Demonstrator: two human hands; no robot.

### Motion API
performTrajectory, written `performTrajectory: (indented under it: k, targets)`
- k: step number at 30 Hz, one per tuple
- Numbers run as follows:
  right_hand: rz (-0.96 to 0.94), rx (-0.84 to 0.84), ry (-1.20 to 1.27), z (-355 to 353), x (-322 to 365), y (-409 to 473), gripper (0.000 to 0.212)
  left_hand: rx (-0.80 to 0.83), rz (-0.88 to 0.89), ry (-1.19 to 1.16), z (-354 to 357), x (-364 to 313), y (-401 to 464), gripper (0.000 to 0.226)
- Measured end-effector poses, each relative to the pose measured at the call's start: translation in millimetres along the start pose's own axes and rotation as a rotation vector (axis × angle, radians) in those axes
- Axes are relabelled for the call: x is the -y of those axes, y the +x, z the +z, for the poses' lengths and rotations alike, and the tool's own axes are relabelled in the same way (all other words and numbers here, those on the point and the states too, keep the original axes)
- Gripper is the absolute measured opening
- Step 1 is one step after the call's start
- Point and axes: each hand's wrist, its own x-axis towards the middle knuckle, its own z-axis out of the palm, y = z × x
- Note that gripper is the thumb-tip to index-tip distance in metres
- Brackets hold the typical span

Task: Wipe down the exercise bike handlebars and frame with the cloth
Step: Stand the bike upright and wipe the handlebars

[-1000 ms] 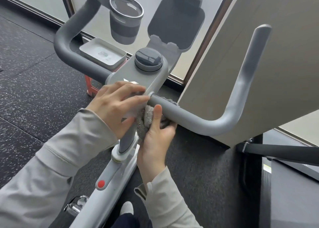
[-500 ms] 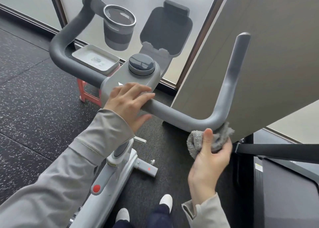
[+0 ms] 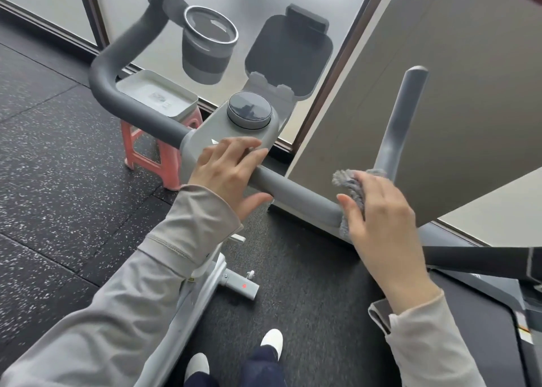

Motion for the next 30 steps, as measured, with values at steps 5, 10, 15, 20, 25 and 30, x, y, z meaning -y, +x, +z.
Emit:
performTrajectory:
  k: [5, 10, 15, 20, 25, 30]
  targets:
    - [-0.071, 0.197, -0.047, 6, 27, 17, 0.03, -0.009, 0.002, -0.019, -2, -1, 0, 0.073]
    - [-0.093, 0.274, 0.067, 21, 66, 48, 0.03, 0.013, -0.014, -0.028, -3, 0, 0, 0.071]
    - [-0.112, 0.357, 0.151, 28, 84, 70, 0.027, -0.012, -0.049, -0.019, -1, -2, -1, 0.066]
    - [-0.129, 0.493, 0.192, 14, 53, 70, 0.023, 0.021, -0.031, 0.016, -3, 0, 0, 0.068]
    - [-0.162, 0.566, 0.109, -3, 18, 60, 0.024, 0.069, -0.028, 0.006, -6, -2, 1, 0.067]
    - [-0.224, 0.661, -0.079, -19, -4, 58, 0.025, 0.01, 0.053, 0.005, 3, -19, 6, 0.063]
